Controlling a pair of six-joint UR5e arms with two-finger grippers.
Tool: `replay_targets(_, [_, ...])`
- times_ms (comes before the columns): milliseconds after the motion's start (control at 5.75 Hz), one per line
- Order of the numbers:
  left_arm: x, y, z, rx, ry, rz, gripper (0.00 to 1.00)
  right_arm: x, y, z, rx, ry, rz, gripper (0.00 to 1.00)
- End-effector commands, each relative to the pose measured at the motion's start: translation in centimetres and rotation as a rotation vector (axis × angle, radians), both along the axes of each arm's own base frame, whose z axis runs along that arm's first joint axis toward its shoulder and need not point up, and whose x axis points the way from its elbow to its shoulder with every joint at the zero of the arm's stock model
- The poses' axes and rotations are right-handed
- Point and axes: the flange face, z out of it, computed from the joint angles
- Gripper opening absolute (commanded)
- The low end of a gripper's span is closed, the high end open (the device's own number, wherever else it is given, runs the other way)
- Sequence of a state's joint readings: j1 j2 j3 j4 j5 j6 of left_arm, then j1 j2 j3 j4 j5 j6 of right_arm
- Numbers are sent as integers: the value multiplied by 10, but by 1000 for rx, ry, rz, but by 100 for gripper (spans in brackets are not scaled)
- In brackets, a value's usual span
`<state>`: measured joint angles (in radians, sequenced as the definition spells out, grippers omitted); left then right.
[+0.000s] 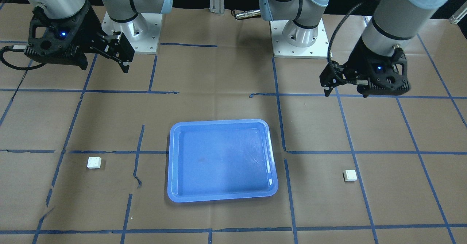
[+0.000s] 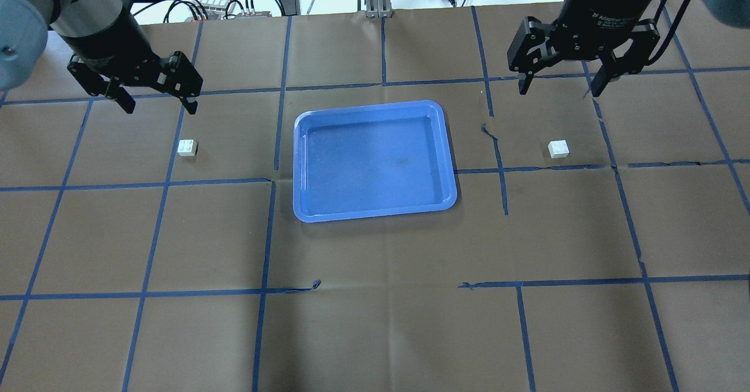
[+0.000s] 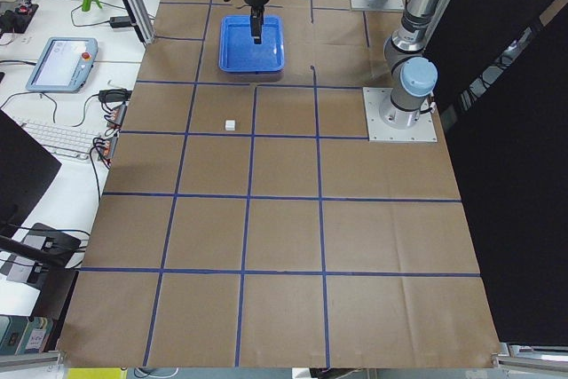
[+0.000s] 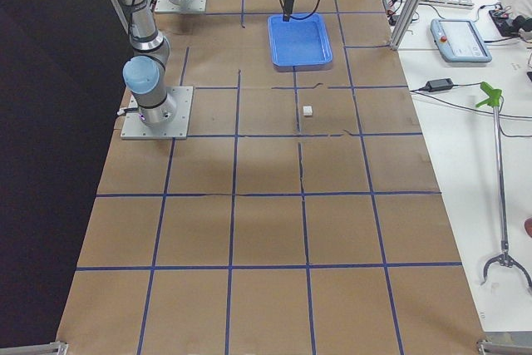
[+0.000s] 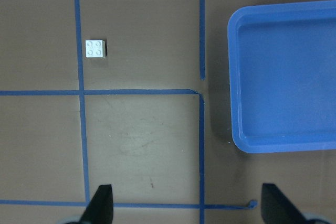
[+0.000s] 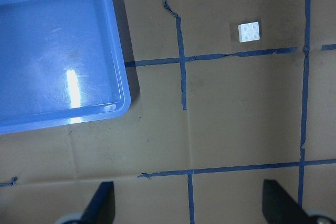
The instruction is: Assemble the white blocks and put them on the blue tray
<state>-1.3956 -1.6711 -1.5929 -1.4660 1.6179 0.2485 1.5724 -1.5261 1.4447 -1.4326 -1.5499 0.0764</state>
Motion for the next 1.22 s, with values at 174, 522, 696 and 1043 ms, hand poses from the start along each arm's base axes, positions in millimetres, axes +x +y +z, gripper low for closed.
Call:
replay_targets(174, [86,-75,-173,-105,-14,-49,100,-6,-2,-2,4,25,237,100])
replay_targets(522, [98,-90,-242,-69,-2,-59,99,-17,-9,-6,5,-1,648,100])
replay_targets(696, [99,-93,-260,-66,0,-57,99,-30,-13,-8,3,-22,816,100])
replay_targets(1043, [99,-94,-272,-58,6,-57,58,-78,-27,-17,11,-68,1179,100])
